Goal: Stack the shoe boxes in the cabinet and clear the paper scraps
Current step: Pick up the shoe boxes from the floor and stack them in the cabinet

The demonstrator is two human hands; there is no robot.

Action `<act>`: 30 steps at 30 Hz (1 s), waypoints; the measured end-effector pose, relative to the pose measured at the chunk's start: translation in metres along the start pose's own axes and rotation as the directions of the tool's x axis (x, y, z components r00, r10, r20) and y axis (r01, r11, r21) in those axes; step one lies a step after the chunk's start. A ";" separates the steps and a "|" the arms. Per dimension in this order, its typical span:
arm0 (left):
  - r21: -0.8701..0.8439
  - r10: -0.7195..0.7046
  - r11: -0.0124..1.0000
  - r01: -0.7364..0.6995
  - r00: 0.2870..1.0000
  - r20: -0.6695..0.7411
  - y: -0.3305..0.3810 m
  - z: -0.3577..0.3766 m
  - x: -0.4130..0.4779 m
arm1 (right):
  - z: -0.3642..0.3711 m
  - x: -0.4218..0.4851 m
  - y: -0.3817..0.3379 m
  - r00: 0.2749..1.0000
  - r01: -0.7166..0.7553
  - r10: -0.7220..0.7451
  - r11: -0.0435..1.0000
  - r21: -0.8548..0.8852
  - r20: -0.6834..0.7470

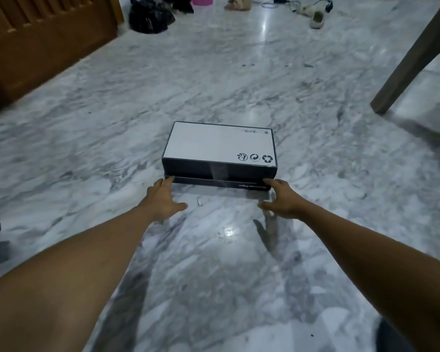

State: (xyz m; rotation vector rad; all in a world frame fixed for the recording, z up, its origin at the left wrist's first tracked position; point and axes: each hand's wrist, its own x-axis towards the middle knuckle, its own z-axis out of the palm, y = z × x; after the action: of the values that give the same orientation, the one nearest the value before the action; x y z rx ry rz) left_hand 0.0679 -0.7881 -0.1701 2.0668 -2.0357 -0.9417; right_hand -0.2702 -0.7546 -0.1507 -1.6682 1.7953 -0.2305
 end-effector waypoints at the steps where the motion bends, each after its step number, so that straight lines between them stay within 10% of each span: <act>1: 0.014 -0.015 1.000 0.015 1.000 -0.008 -0.002 0.000 0.004 | 0.001 0.003 0.000 1.000 0.001 -0.001 1.000 -0.004 -0.001; 19: -0.189 0.045 0.978 -0.092 0.970 -0.238 -0.034 0.018 -0.047 | 0.040 -0.045 0.013 0.988 0.059 -0.037 0.987 0.148 -0.148; 30: -0.370 -0.015 0.883 -0.288 0.772 -0.636 -0.010 0.025 -0.152 | 0.050 -0.143 -0.002 0.857 0.332 -0.195 0.916 0.224 -0.476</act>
State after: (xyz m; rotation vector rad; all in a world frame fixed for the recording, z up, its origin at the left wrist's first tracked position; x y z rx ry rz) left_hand 0.0770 -0.6366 -0.1403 1.6365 -1.4234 -0.5174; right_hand -0.2454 -0.6057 -0.1387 -1.7280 1.7173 -1.0366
